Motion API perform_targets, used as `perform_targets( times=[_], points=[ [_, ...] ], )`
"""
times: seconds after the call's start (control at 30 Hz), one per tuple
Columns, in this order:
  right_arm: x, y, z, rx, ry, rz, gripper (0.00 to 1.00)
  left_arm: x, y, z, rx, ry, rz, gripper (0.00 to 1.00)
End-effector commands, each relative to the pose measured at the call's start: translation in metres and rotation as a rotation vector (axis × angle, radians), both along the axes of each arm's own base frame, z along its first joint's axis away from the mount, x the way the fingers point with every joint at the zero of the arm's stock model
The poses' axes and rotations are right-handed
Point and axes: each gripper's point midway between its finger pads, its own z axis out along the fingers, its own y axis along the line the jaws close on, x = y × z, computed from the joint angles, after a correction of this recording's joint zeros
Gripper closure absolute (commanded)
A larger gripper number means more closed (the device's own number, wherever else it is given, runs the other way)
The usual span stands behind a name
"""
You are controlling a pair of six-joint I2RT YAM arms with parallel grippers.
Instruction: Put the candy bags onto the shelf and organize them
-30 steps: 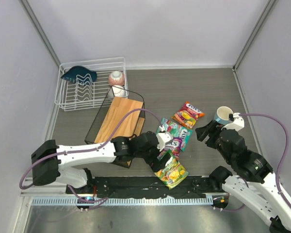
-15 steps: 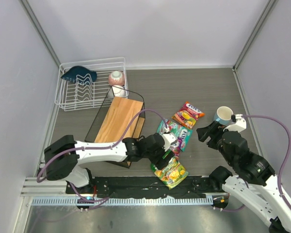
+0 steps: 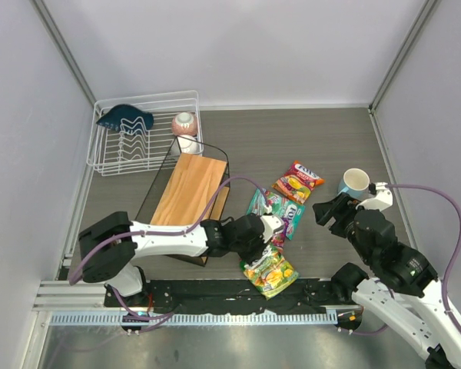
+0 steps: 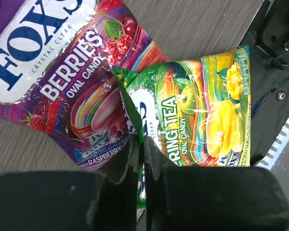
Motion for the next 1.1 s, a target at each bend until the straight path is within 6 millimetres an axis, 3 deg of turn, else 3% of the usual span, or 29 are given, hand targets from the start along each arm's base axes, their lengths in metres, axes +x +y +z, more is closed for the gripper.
perform_targets(
  times=[0.0, 0.07, 0.23, 0.4, 0.43, 0.47, 0.63, 0.67, 0.83, 0.93, 1.07],
  points=[
    [0.002, -0.005, 0.009, 0.018, -0.034, -0.033, 0.25, 0.003, -0.011, 0.021, -0.066, -0.025, -0.001, 0.99],
    [0.001, -0.006, 0.011, 0.023, -0.04, -0.033, 0.25, 0.003, -0.009, 0.028, -0.066, -0.03, 0.001, 1.0],
    [0.001, -0.005, 0.011, 0.026, -0.04, -0.03, 0.25, 0.005, -0.011, 0.073, -0.129, -0.061, -0.001, 1.0],
    [-0.002, -0.007, 0.013, 0.062, -0.065, -0.038, 0.25, 0.02, -0.016, 0.142, -0.225, -0.149, 0.05, 1.0],
    [-0.003, -0.006, 0.013, 0.074, -0.072, -0.03, 0.2, 0.026, -0.012, 0.149, -0.21, -0.176, 0.073, 1.0],
    [-0.002, -0.004, 0.011, 0.088, -0.08, -0.027, 0.17, 0.031, -0.015, 0.172, -0.246, -0.205, 0.089, 1.0],
    [-0.01, 0.009, 0.019, 0.251, -0.209, 0.047, 0.13, 0.05, -0.013, 0.214, -0.278, -0.297, 0.158, 1.0],
    [-0.01, 0.011, 0.027, 0.297, -0.256, 0.054, 0.13, 0.056, -0.012, 0.227, -0.296, -0.321, 0.183, 1.0],
    [-0.005, 0.028, 0.03, 0.339, -0.318, 0.125, 0.12, 0.067, -0.015, 0.274, -0.419, -0.316, 0.227, 1.0],
    [-0.002, 0.038, 0.048, 0.374, -0.396, 0.172, 0.12, 0.068, -0.016, 0.306, -0.512, -0.304, 0.227, 1.0],
    [-0.003, 0.038, 0.065, 0.36, -0.481, 0.199, 0.11, 0.078, -0.009, 0.334, -0.597, -0.287, 0.257, 1.0]
  ],
)
